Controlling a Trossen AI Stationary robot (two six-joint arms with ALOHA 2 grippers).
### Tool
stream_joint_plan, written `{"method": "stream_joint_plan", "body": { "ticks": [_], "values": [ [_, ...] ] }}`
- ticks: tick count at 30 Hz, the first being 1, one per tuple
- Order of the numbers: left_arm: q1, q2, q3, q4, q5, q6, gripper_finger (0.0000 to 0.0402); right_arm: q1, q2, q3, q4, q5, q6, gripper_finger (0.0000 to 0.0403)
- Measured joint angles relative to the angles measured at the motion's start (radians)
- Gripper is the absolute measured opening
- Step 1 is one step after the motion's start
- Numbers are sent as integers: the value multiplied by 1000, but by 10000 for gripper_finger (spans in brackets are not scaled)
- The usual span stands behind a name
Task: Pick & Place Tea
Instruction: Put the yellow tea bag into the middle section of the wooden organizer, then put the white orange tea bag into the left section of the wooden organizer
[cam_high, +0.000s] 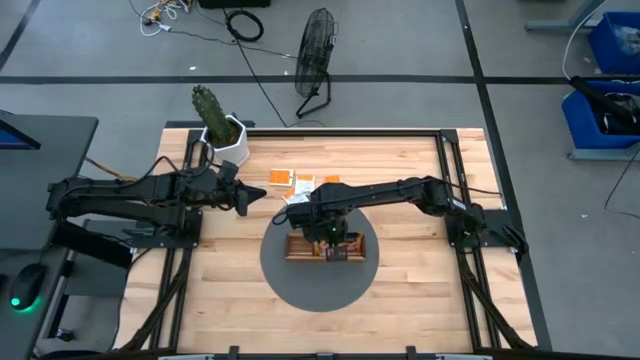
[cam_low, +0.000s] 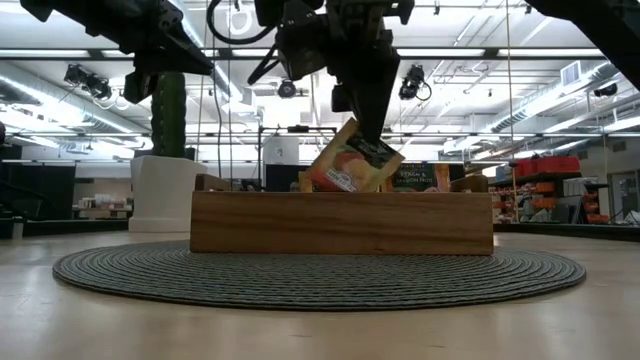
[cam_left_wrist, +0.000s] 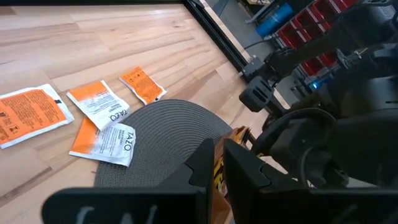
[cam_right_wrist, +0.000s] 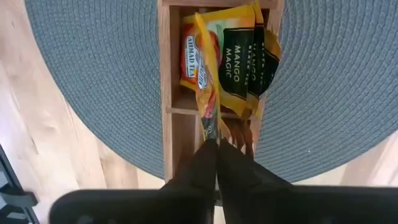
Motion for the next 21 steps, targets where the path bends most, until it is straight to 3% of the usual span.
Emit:
{"method": "stream_joint_plan", "body": {
  "ticks": [5,12,16,21],
  "values": [
    [0,0,0,0,0,-1,37,7,0,0,36,0,-19,48],
    [0,0,0,0,0,0,37,10,-18,0,114,0,-18,128],
    [0,0,0,-6,0,1,37,10,-61,0,164,88,-6,160],
    [0,0,0,-8,-4,49,37,7,-134,0,251,181,36,170]
  ]
}}
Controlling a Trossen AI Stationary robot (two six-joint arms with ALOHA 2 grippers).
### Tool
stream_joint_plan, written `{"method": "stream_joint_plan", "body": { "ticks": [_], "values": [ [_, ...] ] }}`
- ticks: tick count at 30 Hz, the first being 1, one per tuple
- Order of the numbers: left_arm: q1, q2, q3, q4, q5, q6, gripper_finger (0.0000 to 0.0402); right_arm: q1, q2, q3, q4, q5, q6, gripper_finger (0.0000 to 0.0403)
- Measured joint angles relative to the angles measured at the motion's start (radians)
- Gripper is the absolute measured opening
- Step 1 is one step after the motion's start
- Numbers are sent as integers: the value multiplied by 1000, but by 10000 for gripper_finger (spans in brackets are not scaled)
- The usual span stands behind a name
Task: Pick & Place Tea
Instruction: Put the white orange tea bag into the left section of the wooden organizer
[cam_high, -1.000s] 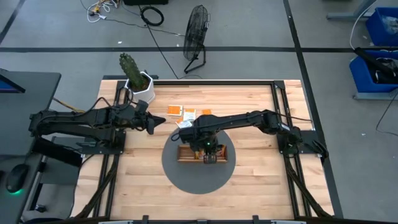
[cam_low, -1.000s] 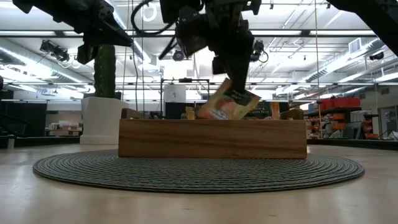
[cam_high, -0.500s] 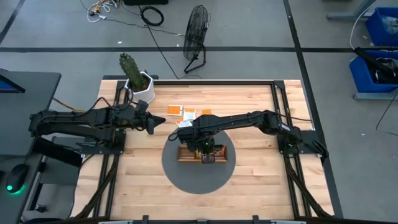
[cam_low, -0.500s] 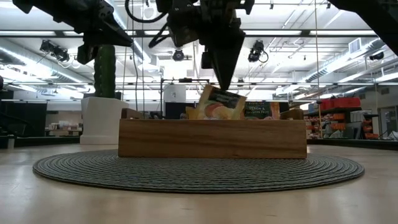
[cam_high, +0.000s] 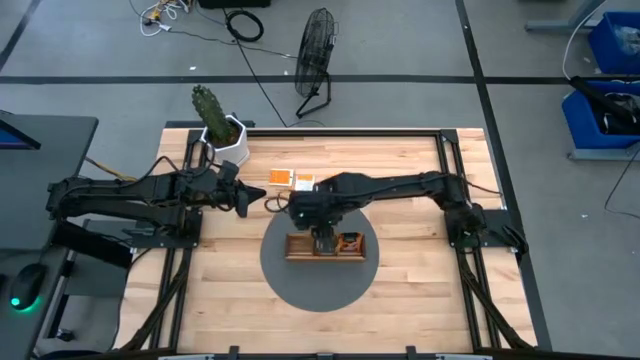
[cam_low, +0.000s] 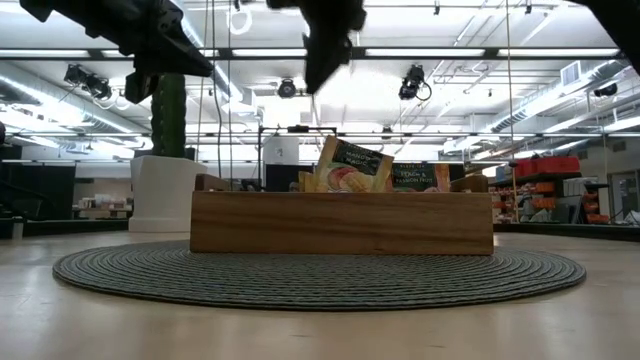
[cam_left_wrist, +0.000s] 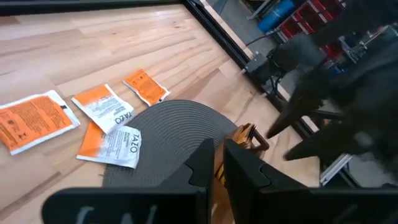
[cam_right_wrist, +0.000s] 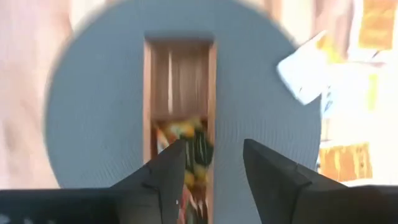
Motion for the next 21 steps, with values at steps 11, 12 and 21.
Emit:
{"method": "stream_joint_plan", "body": {
  "ticks": [11,12,21],
  "values": [
    [50,0,0,2,-4,20,37,8,-102,0,219,179,103,130],
    [56,0,0,2,-4,21,37,12,-106,0,233,203,103,118],
    [122,25,-1,8,26,33,37,23,-121,1,328,292,110,10]
  ]
}}
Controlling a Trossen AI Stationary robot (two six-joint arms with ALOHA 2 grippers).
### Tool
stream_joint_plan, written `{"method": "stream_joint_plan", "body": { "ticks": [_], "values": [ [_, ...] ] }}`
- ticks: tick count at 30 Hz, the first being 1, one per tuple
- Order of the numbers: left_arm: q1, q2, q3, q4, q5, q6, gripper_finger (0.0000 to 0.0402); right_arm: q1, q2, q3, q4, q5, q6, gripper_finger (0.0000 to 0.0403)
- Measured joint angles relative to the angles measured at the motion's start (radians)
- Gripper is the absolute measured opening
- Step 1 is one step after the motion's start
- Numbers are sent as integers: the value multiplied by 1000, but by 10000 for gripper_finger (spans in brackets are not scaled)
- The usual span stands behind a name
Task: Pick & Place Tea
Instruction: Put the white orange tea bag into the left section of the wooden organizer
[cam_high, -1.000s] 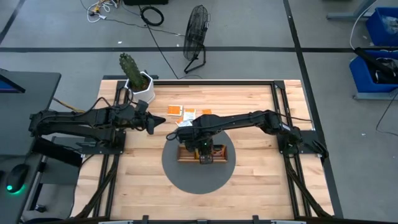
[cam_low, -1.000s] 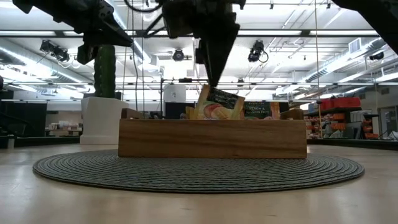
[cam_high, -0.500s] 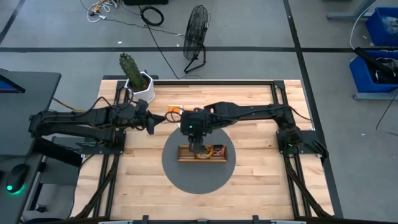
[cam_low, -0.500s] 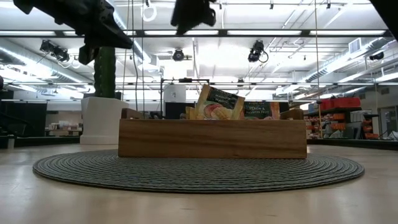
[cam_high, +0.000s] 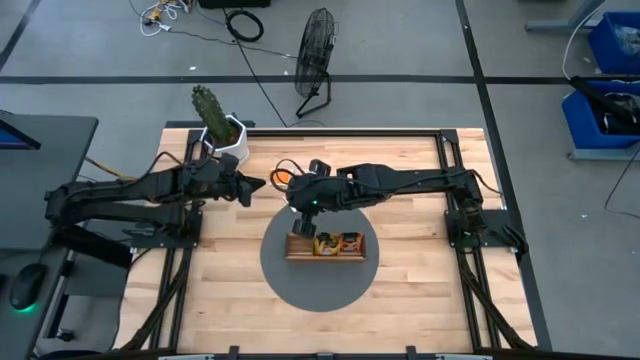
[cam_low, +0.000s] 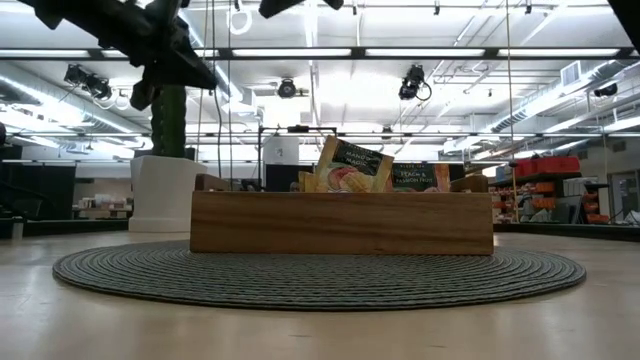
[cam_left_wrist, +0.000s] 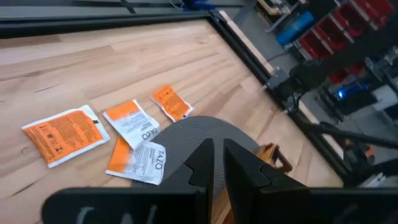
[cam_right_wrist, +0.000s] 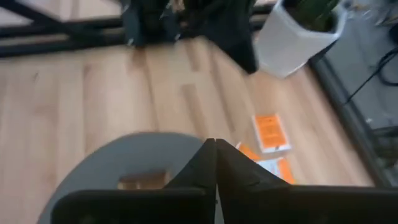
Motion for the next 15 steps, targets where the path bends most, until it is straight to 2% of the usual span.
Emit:
{"method": "stream_joint_plan", "body": {
  "ticks": [4,9,12,15],
  "values": [
    [17,27,0,12,31,47,37,16,-4,0,90,90,-63,4],
    [29,34,0,26,26,114,37,15,-28,-5,163,92,-101,2],
    [42,34,0,28,22,120,37,12,-74,-108,303,64,-112,2],
    [57,34,0,24,21,145,37,0,-136,-308,541,-24,-87,1]
  ]
}}
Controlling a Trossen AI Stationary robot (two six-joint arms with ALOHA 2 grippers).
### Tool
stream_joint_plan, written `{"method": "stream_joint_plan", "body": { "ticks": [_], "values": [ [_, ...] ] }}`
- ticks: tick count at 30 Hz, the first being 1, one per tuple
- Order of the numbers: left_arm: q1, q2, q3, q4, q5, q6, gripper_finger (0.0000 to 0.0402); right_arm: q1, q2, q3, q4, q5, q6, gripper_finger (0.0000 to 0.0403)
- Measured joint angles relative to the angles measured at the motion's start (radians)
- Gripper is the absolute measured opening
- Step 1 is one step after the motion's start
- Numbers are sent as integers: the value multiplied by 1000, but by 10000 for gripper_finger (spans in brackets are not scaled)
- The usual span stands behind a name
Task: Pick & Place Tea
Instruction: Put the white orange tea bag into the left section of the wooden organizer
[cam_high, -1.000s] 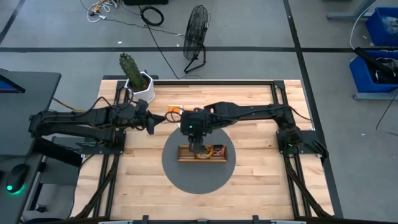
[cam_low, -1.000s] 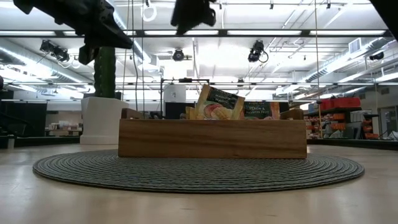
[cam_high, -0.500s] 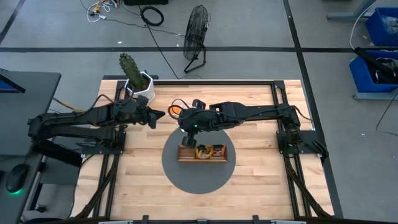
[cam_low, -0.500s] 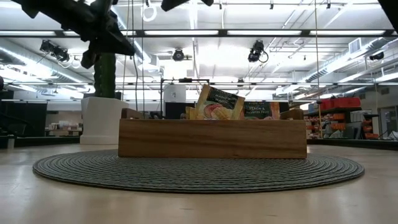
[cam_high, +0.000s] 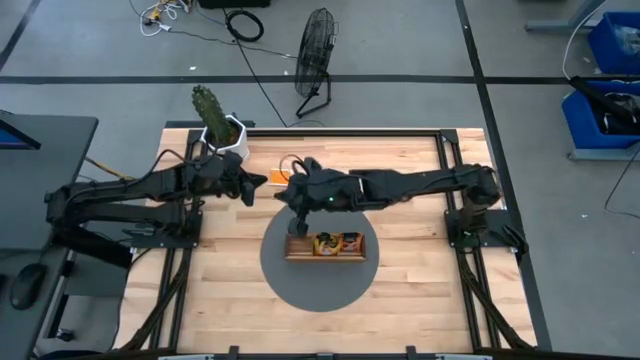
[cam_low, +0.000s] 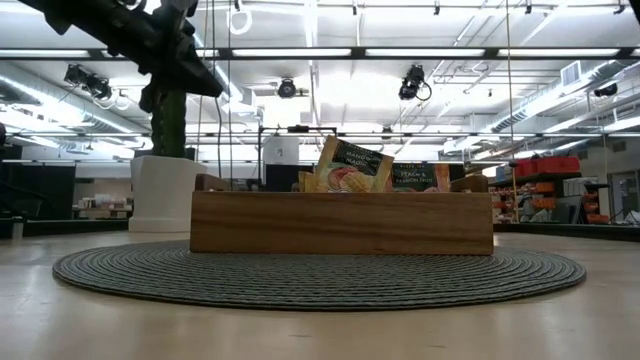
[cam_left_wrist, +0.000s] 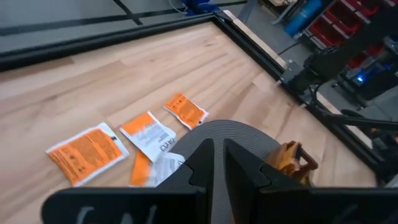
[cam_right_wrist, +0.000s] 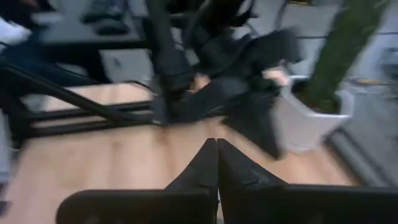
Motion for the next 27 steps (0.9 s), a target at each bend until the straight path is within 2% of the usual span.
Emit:
{"method": "stream_joint_plan", "body": {
  "ticks": [2,5,12,19,27],
  "values": [
    [9,0,0,2,-1,22,37,-8,-46,-147,159,-25,38,1],
    [25,0,0,1,-1,32,37,-23,-134,-333,363,-4,97,1],
    [73,20,1,-5,54,31,37,-35,-382,-673,597,105,197,0],
    [110,148,1,12,160,177,37,-38,-597,-909,619,140,289,0],
    [135,372,68,31,199,421,37,-38,-748,-1043,520,228,395,0]
  ]
}}
